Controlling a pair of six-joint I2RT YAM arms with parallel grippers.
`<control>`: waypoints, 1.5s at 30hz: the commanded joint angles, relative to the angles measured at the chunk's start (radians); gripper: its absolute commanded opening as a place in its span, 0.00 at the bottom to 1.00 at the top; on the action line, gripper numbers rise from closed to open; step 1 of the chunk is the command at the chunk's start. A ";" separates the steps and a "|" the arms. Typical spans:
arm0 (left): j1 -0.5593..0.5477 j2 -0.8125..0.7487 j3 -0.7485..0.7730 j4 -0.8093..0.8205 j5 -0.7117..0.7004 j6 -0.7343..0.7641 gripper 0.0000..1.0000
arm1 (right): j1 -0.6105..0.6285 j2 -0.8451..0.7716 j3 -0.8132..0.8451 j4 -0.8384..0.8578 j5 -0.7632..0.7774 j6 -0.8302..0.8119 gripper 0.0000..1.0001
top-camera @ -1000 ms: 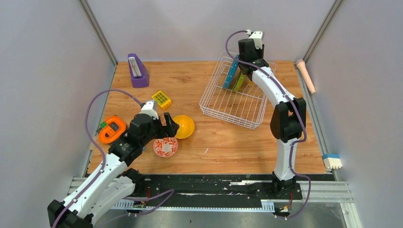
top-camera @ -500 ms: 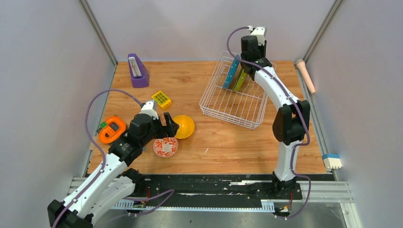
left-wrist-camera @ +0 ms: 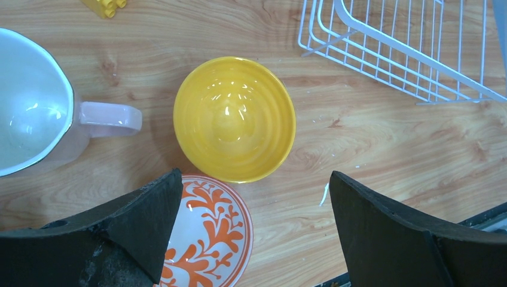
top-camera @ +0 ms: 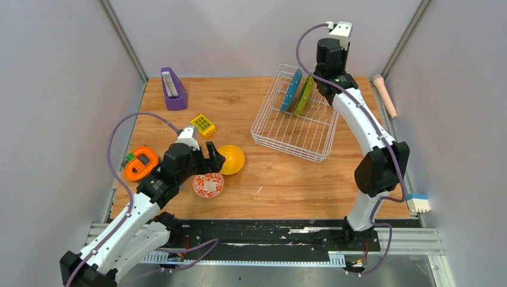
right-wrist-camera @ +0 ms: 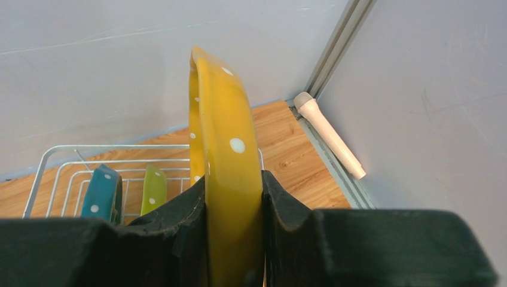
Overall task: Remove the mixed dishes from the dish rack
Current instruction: Pick up the plate from the dish rack, then place the plate at the center of the board.
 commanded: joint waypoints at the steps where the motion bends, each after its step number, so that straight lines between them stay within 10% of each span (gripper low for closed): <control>1: 0.001 0.001 0.004 0.019 -0.009 -0.006 1.00 | -0.003 -0.153 -0.040 0.127 -0.045 0.073 0.00; 21: 0.001 0.007 0.018 0.034 0.046 -0.007 1.00 | -0.003 -0.643 -0.444 0.055 -0.751 0.472 0.00; 39: 0.002 0.015 0.024 0.054 0.096 -0.003 1.00 | 0.003 -0.658 -0.877 0.172 -1.699 0.643 0.00; 45: 0.001 0.045 0.025 0.088 0.138 -0.009 1.00 | 0.077 -0.589 -0.983 0.183 -1.751 0.588 0.00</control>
